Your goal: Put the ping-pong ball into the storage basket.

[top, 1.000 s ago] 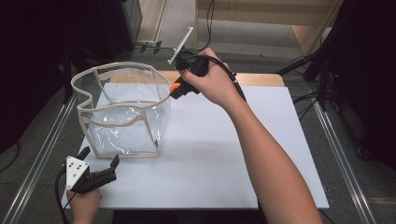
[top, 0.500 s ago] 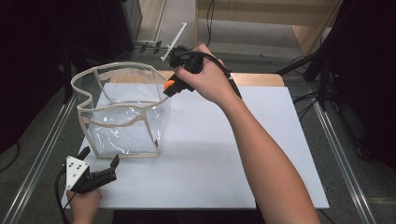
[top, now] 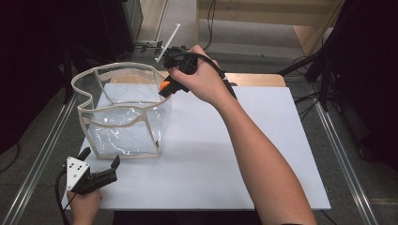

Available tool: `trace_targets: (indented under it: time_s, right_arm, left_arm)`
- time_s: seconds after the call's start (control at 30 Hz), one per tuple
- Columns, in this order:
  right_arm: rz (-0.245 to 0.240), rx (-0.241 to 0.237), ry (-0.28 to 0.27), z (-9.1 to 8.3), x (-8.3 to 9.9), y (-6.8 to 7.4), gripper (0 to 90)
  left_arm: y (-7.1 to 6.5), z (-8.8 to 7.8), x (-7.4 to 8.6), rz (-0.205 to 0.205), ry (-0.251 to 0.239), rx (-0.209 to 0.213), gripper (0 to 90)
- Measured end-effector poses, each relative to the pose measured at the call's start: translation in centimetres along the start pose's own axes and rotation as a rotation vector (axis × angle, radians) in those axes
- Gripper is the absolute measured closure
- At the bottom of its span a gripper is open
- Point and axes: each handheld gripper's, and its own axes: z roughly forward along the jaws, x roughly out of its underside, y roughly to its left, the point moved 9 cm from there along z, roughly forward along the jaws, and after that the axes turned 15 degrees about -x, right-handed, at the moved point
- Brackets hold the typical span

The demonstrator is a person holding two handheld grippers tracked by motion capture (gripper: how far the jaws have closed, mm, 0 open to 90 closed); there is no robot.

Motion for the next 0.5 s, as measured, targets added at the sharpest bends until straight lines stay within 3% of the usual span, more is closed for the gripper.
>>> trace_targets:
  time_s: [0.5]
  right_arm:
    - [-0.007,-0.012,0.001,1.3,-0.9,-0.1,48.2]
  left_arm:
    - [0.0,0.0,0.0,0.002,0.001,0.0,0.0]
